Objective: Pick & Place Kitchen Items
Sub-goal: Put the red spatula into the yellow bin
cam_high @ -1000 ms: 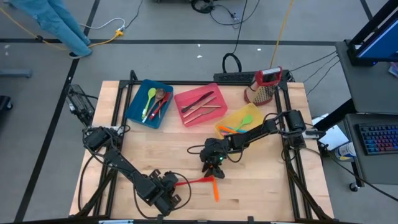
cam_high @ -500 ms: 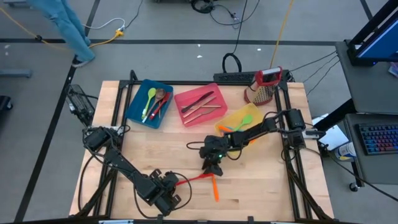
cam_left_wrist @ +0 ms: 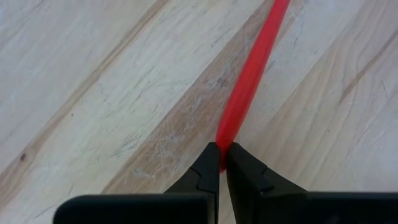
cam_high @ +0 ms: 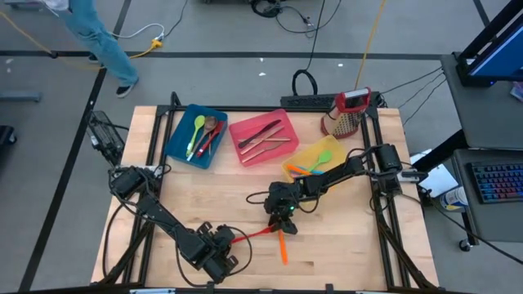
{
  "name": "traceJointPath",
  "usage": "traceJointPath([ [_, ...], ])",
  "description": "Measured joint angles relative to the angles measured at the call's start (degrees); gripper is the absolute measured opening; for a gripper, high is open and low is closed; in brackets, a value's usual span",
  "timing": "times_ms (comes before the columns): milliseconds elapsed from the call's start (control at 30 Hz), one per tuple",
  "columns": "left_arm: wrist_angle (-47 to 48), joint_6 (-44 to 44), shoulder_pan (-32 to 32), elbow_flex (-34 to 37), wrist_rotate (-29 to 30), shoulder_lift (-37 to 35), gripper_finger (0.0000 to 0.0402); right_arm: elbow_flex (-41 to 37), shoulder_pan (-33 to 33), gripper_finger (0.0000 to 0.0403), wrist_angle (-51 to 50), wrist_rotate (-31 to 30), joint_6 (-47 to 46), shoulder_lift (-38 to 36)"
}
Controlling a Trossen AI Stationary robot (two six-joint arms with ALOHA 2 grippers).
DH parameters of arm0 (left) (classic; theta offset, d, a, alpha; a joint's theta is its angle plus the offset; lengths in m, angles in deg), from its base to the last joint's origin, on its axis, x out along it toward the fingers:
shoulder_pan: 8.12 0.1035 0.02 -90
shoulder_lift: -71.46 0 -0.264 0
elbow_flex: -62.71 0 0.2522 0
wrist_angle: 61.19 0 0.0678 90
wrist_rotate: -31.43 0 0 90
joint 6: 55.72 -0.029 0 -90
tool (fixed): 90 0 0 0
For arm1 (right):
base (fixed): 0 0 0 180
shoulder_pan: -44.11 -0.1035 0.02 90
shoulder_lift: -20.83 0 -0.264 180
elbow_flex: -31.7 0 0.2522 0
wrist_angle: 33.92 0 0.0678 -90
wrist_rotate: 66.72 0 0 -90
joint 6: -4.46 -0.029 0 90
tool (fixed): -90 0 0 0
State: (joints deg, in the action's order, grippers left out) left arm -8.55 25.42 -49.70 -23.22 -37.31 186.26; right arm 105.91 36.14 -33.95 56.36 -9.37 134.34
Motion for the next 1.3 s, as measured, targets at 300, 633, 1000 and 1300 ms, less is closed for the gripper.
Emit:
traceJointPath([
  [300,-0.33,0.02,-0.02,0.00,2.19,0.07,0.0017,-0.02,0.07,0.0017,-0.76,-0.03,7.54,0.00],
  [633,-2.29,-2.10,0.28,0.00,3.01,0.12,0.0061,-0.02,1.10,0.0018,-3.68,-0.28,8.62,-1.35],
  [1000,-2.14,-4.17,1.35,-0.02,3.65,0.21,0.0147,-0.03,1.38,0.0020,-20.18,-6.07,10.14,-10.41],
  [1300,-1.36,-4.63,2.08,-0.02,3.60,0.15,0.0149,-0.04,1.36,0.0019,-38.26,-13.89,13.65,-22.49],
])
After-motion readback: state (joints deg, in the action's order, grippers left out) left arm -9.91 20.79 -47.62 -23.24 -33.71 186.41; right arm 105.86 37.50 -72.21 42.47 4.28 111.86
